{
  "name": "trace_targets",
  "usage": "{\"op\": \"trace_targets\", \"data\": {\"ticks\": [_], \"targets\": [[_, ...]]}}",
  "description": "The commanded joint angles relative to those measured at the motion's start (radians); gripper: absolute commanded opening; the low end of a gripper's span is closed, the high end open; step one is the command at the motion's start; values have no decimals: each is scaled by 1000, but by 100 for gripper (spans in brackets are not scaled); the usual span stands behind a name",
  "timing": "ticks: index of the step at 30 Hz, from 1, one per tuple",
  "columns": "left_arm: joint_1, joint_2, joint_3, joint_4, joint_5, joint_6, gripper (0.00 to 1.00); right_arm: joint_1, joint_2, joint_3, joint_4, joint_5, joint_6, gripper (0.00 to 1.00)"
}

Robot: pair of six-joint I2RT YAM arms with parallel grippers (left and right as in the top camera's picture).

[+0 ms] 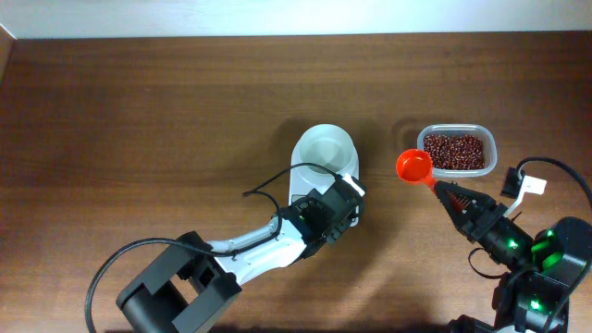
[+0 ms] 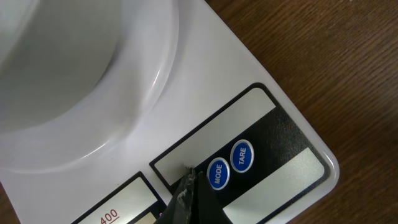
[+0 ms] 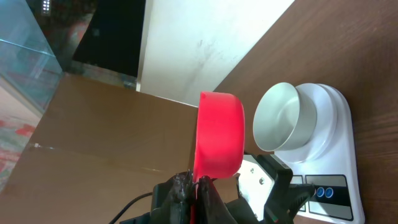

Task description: Scoop and weigh 50g on scale

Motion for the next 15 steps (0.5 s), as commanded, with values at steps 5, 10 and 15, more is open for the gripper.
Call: {"op": "trace_targets", "data": {"ticks": [5,10,15], "targets": [[9,53,-13,13,3,19,0,-7,0,13,3,-8,-14,4],[14,68,-13,14,3,23,0,-7,0,13,3,-5,-14,4],[14,67,-12,4,-1,23,0,-7,0,13,3,-5,-14,4]]}}
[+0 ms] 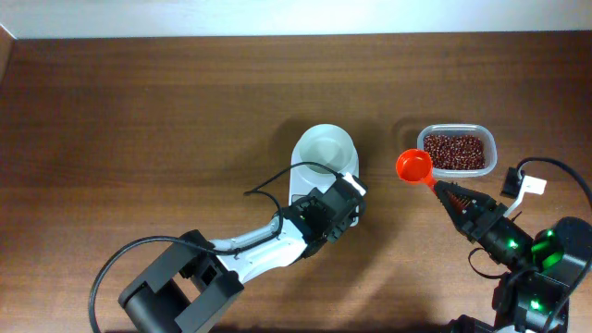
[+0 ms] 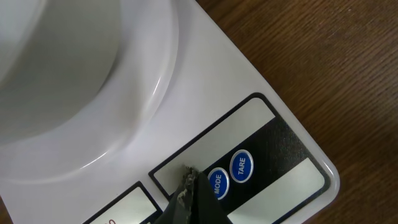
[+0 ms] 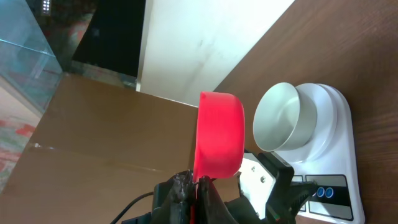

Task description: Scoop and weigh 50g on scale

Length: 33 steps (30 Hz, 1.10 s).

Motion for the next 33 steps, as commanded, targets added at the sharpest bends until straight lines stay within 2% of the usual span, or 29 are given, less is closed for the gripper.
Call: {"op": "trace_targets", "data": {"ticks": [1,6,11,17,20,21,22,25,29,33], "targets": [[14,54,-12,-29,0,19,0,-7,0,13,3,-5,-14,4],[13,-20,-11,-95,5,19,0,-7,0,13,3,-5,-14,4],[13,-268,-10,-153,16,19,1,-7,0,13,3,3,-14,4],[14,-528,-10,-246,56,19,33,-6,0,12,3,6,-14,4],[16,-619,-10,-287,57,19,57,-6,0,12,3,10,-15,4],[31,-664,-10,-299,56,19,89,-6,0,11,3,15,-15,4],[44,-685,-10,-299,56,19,99,-6,1,11,3,19,-15,4],[100,-740,-10,-305,56,19,99,-5,14,11,3,36,-15,4],[218,-780,-10,-403,-48,19,99,-5,75,11,3,39,-18,4],[244,-764,-10,-505,-10,19,99,-5,141,11,3,36,-18,4]]}}
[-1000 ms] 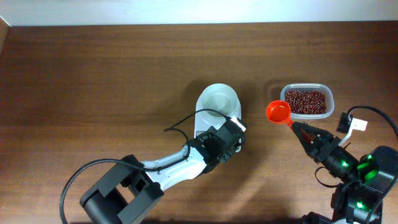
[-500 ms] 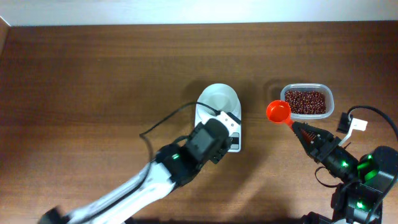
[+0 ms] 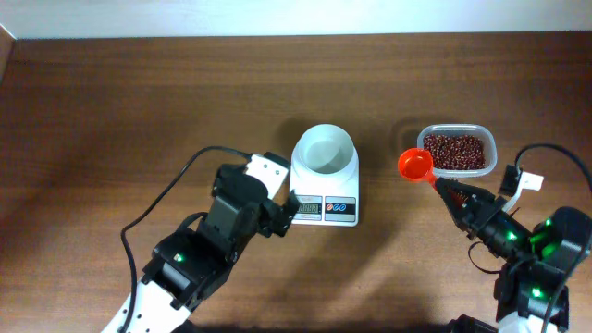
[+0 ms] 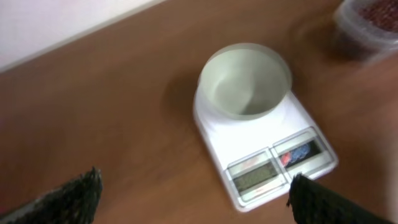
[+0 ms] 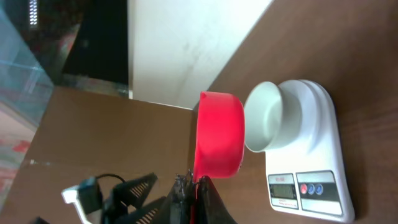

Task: Scoop and weigh 50g on scale
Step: 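Retract the left gripper back and left away from the scale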

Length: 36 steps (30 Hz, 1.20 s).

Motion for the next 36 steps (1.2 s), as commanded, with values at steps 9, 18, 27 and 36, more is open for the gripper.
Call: {"op": "trace_targets", "data": {"ticks": [9,18,27,36], "targets": [[178,15,139,-246,492,443,99,-5,132,11,8,5,-19,4],[279,17,209,-347,510,517,99,-5,132,11,6,-80,-71,4],[279,26,209,-397,601,518,99,-5,132,11,7,-82,-71,4],[282,51,215,-437,633,647,99,-5,132,11,6,-88,-70,4]]}}
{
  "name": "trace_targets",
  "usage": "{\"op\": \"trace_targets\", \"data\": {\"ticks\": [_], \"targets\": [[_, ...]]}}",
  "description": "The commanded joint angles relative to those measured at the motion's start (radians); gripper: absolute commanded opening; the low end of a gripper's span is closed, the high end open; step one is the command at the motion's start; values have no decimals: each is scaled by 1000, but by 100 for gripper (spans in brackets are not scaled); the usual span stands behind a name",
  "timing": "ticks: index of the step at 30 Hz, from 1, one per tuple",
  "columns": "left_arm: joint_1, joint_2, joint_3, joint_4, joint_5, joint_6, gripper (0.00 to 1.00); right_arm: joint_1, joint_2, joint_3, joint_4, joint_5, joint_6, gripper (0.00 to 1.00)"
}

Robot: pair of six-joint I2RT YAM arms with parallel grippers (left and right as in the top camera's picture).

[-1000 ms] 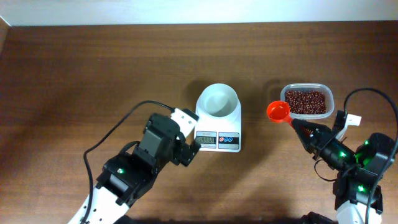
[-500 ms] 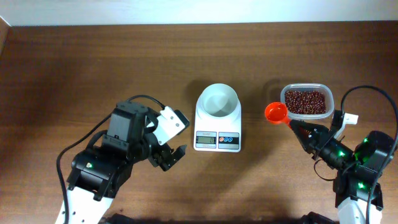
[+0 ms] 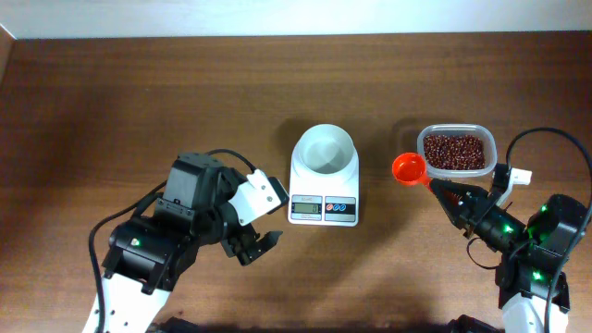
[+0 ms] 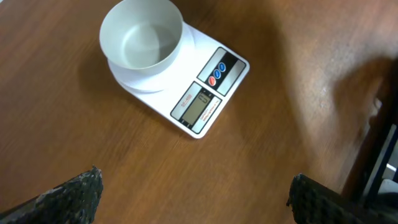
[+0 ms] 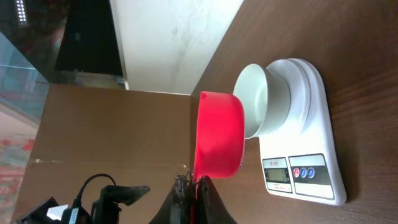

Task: Scoop and weigh 50g on scale
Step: 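Retract the left gripper back and left away from the scale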

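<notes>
A white scale [image 3: 324,207] stands mid-table with a white bowl [image 3: 324,149] on its platform; the bowl holds nothing. My left gripper [image 3: 259,242] hangs open, apart from the scale at its front left. From the left wrist, the scale [image 4: 205,93] and bowl [image 4: 142,34] lie far below the spread fingertips [image 4: 68,193]. My right gripper [image 3: 442,191] is shut on the handle of a red scoop [image 3: 408,167]. The scoop's cup hovers between the scale and a clear tub of red beans [image 3: 454,151]. No beans show in the scoop [image 5: 219,140].
The brown wooden table [image 3: 139,102] runs to a pale wall along the far edge. Black cables loop round both arms. The scale's display and buttons [image 4: 214,71] face the front. A cardboard panel fills the left of the right wrist view.
My left arm has drawn back from the scale's left side, its open gripper now lower left and higher above the table. The right gripper with the scoop has shifted slightly.
At first my left gripper was shut, its tip on the scale's panel beside the MODE button. It stayed there half a second later. Then it stood open left of the scale, and now farther back. The right gripper held the red scoop beside the bean tub throughout.
</notes>
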Motion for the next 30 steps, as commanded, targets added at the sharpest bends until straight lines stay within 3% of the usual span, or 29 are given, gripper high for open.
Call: {"op": "trace_targets", "data": {"ticks": [1,11,30], "targets": [[17,33,31,-35,36,54,99,-5,0,11,5,-35,-18,4],[95,208,245,-250,103,131,99,-5,0,11,5,-46,-19,4],[95,139,245,-201,13,100,99,-5,0,11,6,-67,-19,4]]}}
